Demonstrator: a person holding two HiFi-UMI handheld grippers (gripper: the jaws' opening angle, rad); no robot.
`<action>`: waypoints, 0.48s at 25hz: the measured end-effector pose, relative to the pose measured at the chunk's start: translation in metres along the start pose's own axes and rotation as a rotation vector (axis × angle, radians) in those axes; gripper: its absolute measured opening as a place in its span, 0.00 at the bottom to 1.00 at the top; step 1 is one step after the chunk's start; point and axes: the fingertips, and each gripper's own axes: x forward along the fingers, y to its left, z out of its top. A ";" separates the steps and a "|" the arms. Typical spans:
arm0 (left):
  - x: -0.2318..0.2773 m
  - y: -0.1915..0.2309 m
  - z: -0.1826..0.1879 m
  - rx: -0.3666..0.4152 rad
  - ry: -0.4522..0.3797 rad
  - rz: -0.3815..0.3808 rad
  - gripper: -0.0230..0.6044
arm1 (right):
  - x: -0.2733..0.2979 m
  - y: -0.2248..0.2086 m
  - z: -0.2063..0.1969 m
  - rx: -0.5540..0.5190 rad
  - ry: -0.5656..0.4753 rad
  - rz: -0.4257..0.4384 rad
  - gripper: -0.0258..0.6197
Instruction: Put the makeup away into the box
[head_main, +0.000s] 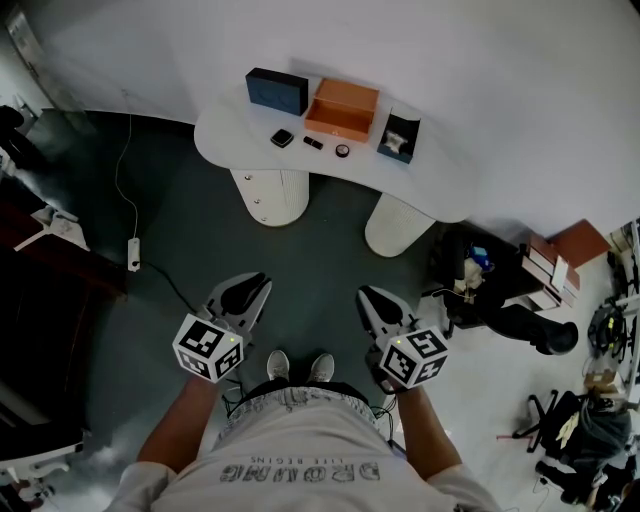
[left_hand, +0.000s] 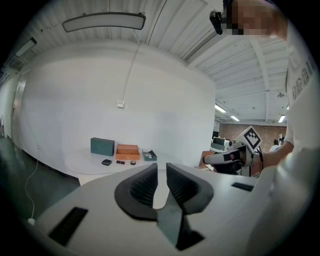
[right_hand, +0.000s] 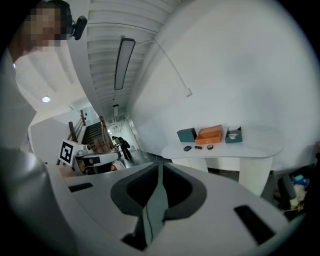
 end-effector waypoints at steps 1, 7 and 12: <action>0.001 0.000 0.000 -0.001 0.001 -0.001 0.14 | 0.000 0.000 0.000 0.002 0.000 -0.001 0.10; 0.004 0.004 -0.002 -0.006 0.002 -0.005 0.19 | 0.003 -0.003 0.001 0.004 -0.001 -0.011 0.15; 0.003 0.004 -0.003 -0.007 0.003 -0.003 0.23 | 0.002 -0.003 0.000 0.005 -0.004 -0.015 0.20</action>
